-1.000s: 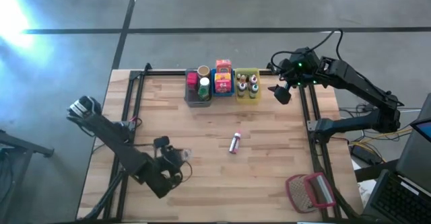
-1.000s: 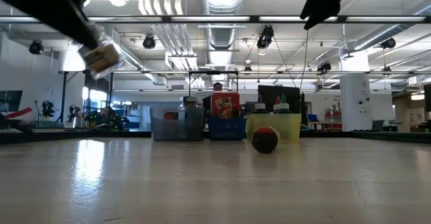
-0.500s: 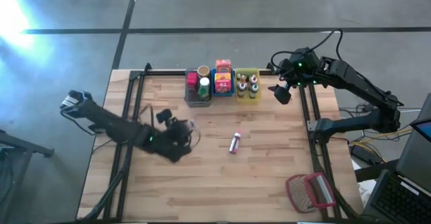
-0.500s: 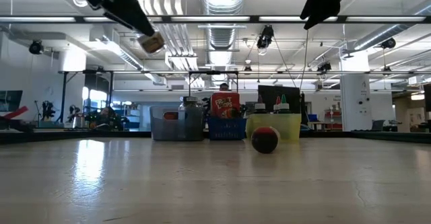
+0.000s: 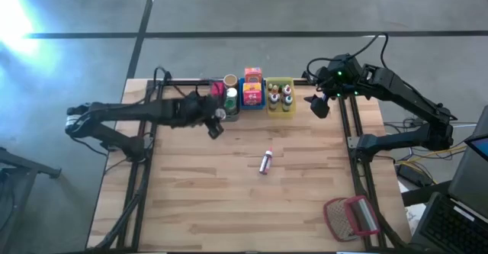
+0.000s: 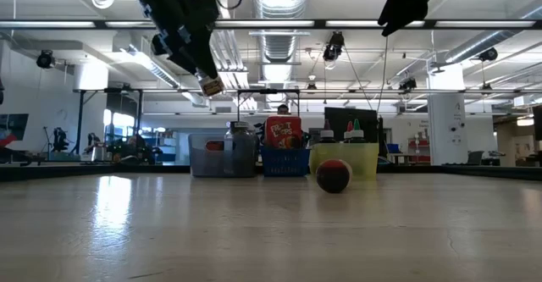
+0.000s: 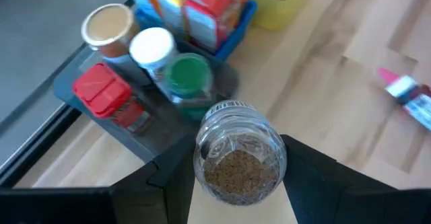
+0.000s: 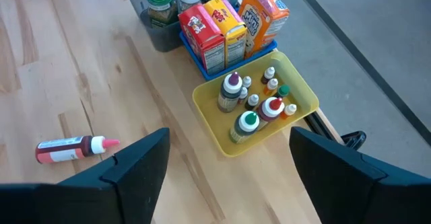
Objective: Pick & Place Kitchen Items
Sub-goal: Put the transparent spice bottle into the black bin
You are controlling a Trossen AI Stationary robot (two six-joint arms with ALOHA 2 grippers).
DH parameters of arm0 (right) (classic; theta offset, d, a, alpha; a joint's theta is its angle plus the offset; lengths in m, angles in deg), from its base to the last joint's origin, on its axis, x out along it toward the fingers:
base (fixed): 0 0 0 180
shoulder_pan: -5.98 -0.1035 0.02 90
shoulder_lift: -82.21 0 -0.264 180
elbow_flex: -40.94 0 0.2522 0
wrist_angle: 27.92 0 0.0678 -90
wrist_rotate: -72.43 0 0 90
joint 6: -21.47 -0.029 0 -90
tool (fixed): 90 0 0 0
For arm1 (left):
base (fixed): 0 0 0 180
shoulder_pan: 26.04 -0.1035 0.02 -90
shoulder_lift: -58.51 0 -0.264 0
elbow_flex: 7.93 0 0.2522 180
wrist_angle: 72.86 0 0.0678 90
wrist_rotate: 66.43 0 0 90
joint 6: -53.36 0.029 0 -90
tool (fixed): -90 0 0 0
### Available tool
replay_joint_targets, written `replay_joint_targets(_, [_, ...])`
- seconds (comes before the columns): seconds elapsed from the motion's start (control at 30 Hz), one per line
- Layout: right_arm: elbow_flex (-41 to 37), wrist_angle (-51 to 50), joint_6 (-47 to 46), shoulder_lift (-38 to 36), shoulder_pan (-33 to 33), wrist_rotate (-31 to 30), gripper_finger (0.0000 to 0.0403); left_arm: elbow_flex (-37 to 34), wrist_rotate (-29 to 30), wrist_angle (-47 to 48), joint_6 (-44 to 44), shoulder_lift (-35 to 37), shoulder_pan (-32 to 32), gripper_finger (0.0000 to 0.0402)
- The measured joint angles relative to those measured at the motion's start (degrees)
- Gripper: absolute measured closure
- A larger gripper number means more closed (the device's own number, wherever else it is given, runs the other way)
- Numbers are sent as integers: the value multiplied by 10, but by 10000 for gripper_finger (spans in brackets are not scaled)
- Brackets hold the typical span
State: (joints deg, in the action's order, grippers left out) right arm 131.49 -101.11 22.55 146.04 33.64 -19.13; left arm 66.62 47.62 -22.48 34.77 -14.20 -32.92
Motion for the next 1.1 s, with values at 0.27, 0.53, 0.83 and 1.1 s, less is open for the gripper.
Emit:
replay_joint_targets(0.27, [0,0,0,0,0,0,127,14,-85,-6,35,-1,-103,207])
replay_joint_targets(0.53, [0,0,0,0,0,0,152,31,-160,0,48,-1,-164,207])
replay_joint_targets(0.83, [0,0,0,0,0,0,175,36,-180,7,53,-25,-214,207])
replay_joint_targets(1.1, [0,0,0,0,0,0,184,72,-205,29,100,-108,-223,207])
